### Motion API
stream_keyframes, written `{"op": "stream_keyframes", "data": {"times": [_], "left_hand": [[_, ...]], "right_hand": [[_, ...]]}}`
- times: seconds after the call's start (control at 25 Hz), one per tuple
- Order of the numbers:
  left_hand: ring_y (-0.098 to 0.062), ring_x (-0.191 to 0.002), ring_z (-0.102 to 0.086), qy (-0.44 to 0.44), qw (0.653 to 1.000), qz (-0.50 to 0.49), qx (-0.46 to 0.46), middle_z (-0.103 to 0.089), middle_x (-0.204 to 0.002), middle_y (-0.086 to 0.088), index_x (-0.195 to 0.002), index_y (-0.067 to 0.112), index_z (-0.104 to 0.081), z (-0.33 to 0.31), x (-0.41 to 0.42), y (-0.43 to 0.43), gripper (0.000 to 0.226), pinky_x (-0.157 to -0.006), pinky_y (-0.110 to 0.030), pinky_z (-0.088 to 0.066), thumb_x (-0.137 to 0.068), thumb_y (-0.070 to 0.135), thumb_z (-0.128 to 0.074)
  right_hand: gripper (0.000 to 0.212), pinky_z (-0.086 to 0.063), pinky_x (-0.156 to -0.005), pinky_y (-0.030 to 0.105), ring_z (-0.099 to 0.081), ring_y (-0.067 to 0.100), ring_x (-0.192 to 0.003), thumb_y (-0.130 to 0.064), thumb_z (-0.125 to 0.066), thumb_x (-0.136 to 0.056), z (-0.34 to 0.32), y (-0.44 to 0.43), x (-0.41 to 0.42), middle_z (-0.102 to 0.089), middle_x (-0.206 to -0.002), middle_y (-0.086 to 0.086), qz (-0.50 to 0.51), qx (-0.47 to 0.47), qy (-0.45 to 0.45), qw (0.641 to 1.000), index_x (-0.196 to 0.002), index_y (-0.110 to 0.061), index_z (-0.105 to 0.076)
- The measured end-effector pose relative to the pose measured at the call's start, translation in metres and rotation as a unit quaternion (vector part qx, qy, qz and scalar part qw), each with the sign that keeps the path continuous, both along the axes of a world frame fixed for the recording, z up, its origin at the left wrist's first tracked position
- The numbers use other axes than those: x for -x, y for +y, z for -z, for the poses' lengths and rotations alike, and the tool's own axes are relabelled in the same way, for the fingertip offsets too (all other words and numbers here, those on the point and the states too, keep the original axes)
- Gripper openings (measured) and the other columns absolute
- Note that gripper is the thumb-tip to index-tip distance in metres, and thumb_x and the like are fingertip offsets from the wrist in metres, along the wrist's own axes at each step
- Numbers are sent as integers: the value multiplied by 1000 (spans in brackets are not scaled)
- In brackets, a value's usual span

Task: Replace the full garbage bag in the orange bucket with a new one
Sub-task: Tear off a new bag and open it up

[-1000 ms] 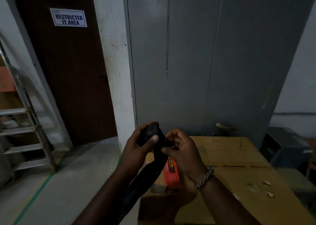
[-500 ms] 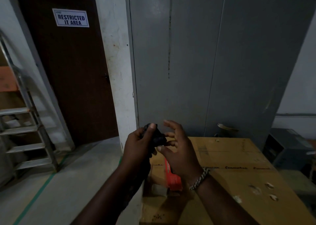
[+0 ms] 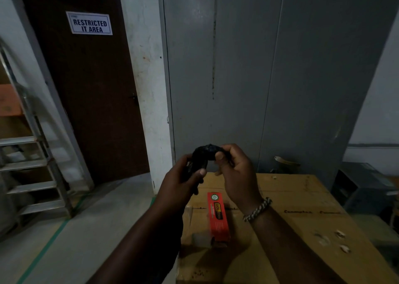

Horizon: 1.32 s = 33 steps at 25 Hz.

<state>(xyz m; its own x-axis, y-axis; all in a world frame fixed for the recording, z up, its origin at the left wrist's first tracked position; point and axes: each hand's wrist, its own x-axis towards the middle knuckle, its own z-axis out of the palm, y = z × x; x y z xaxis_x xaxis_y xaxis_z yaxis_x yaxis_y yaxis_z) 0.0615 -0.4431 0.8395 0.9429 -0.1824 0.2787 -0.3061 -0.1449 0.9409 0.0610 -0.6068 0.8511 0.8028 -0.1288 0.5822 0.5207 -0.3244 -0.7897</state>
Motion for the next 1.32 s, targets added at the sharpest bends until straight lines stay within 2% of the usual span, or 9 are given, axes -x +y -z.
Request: {"op": "stream_keyframes", "data": {"times": [0.16,0.4,0.52,0.64,0.76,0.96,1.08,1.2,1.32], "left_hand": [[-3,-121,-60,-101,993,-2,-69,-61,-133,14,-138,40,-48,-6,-7,3,59,-95,-27,-53,-88,24,-75],[-14,-81,-71,-80,996,-51,2,-73,-87,3,-101,27,-69,-16,0,-1,8,-70,-38,-58,-95,31,-65],[-19,-63,-62,-72,996,-52,14,-66,-72,-13,-90,14,-69,-21,3,9,34,-56,-35,-48,-101,40,-52],[-29,-62,-63,-54,996,-37,55,-64,-74,-25,-92,3,-68,-27,13,18,34,-55,-36,-51,-102,32,-52],[-36,-71,-69,-74,996,-45,10,-71,-77,-14,-84,13,-67,-23,9,38,23,-66,-56,-56,-98,31,-60],[-30,-64,-68,-65,994,-71,-48,-68,-70,-8,-77,20,-62,-12,12,60,23,-61,-53,-55,-87,37,-74],[-16,-82,-71,-61,995,-65,-52,-70,-91,2,-100,30,-64,-11,16,69,22,-72,-44,-61,-84,34,-78],[-12,-106,-69,-92,995,-34,28,-63,-125,8,-141,38,-46,-21,21,75,58,-84,-33,-61,-91,22,-71],[-17,-114,-66,-127,990,-5,64,-62,-130,2,-144,28,-49,-30,17,80,58,-89,-34,-59,-94,0,-62]], "right_hand": [[8,-61,-75,40,-72,18,-92,-23,-61,-99,-10,-2,-7,-74,-97,2,-45,-79,41,995,-107,-20,-64],[36,-63,-78,40,-73,12,-95,-20,-70,-93,-23,3,-5,-75,-103,-1,-59,-46,39,996,-127,-28,-60],[61,-56,-93,27,-61,6,-120,-7,-77,-84,-22,5,-3,-63,-132,-11,-148,22,59,987,-135,-33,-58],[55,-58,-92,30,-65,8,-115,-4,-78,-83,-23,18,-2,-68,-125,-6,-179,33,63,981,-132,-24,-62],[32,-60,-86,31,-70,11,-107,-2,-72,-88,-25,37,-3,-74,-112,0,-169,-34,59,983,-118,-13,-69],[21,-59,-87,53,-71,36,-102,-3,-58,-97,-28,62,-13,-74,-105,15,-207,-265,152,929,-107,-16,-71],[12,-60,-81,60,-74,38,-91,-17,-64,-96,-29,73,-13,-74,-99,19,-151,-248,168,942,-108,-15,-65],[21,-63,-73,53,-74,31,-87,-32,-70,-93,-26,85,-9,-75,-94,12,-96,-178,159,966,-102,-16,-61],[24,-63,-70,47,-74,27,-85,-37,-70,-92,-19,95,-4,-74,-90,9,-90,-124,142,978,-95,-16,-62]]}}
